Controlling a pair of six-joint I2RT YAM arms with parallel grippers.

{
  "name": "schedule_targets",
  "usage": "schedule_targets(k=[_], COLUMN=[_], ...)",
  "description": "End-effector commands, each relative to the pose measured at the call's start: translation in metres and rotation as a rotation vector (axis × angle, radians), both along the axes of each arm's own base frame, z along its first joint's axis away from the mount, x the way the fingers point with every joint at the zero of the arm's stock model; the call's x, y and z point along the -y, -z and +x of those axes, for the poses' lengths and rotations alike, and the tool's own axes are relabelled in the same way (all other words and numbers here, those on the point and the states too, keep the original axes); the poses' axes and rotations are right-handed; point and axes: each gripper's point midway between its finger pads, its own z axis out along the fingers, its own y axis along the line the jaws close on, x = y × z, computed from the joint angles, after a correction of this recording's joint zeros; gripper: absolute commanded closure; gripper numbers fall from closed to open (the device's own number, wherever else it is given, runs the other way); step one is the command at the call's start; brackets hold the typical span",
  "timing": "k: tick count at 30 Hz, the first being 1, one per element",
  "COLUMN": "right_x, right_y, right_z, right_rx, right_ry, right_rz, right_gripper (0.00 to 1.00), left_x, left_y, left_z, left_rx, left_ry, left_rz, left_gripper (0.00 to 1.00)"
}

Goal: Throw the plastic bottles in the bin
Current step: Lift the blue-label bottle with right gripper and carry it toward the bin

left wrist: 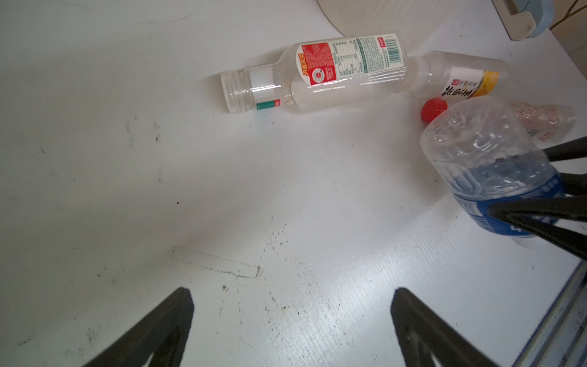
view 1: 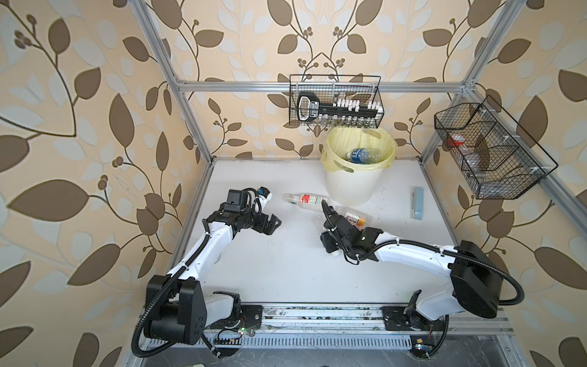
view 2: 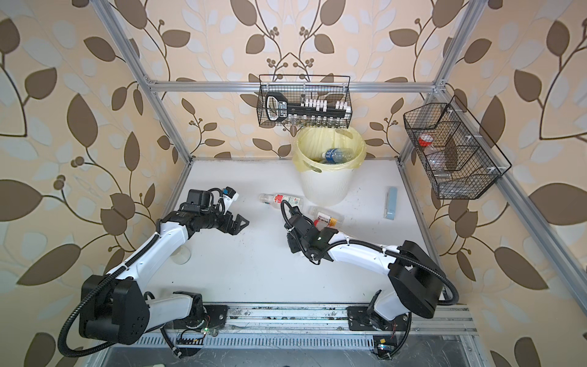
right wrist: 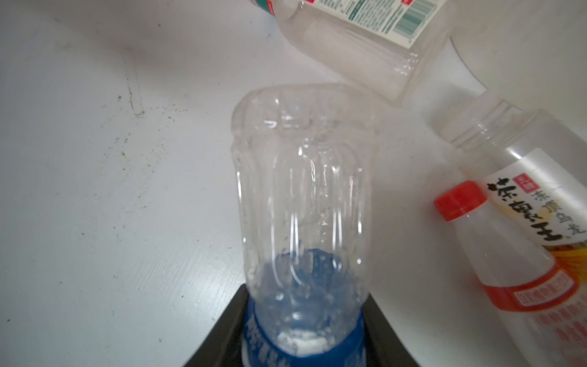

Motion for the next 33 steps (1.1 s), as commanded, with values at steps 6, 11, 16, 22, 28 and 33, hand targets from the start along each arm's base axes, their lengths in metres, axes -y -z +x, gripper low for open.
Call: schedule_targets(k=[6,11,16,22,28,33], right_x=[0.017,0.034,0.05,0.075,0.093,0.102], right_y=[-0.046,-0.078,-0.106,-0.138,-0.17,-0.198], right_z=[-0.007,-0.005,-0.005,0.0,0.007,0.012], right_rx=[0.075,0.127,0.183,0.265,0.35,0.405], right_ry=[0.086,0.146,0.183,0.265,0.32,0.334], right_rz=[0.146,0.247,0.327,0.391,0.408,0.409], right_gripper=[0.61,0.62,0.62,0.65,0.67,0.67], left_x=[-0.004,-0.003,0.0,0.0,-0.001,-0.001], left_y=[-0.014,-0.015,-0.016,-0.016,-0.015,-0.014], left_z=[0.004,0.002,0.0,-0.001,0.0,0.001], left_rx=[0.047,0.046,0.039,0.036,0.023,0.023], left_ry=[-0.02,-0.008,0.013,0.015,0.013,0.013], left_rz=[-0.022,-0.037,-0.051,-0.055,-0.058,-0.059], left_gripper=[0.01,0.01,0.01,0.01,0.01,0.01])
